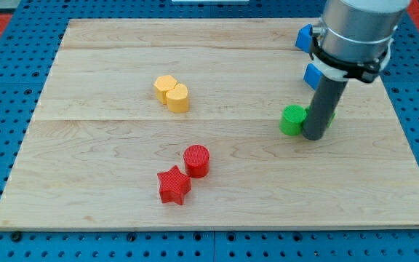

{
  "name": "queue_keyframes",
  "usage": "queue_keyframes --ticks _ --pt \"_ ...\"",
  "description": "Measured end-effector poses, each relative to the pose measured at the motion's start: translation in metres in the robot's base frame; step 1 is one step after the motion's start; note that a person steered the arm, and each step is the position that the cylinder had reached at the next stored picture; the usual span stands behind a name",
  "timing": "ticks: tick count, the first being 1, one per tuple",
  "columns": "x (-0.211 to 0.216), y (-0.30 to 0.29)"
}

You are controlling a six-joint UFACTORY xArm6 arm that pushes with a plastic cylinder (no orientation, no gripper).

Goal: Push the green circle towards yellow heart

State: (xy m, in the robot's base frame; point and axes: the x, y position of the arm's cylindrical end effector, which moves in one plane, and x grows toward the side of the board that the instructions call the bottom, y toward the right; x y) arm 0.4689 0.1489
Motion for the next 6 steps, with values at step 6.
queue_keyframes --ticks 6 --pt "-0.126 -0.055"
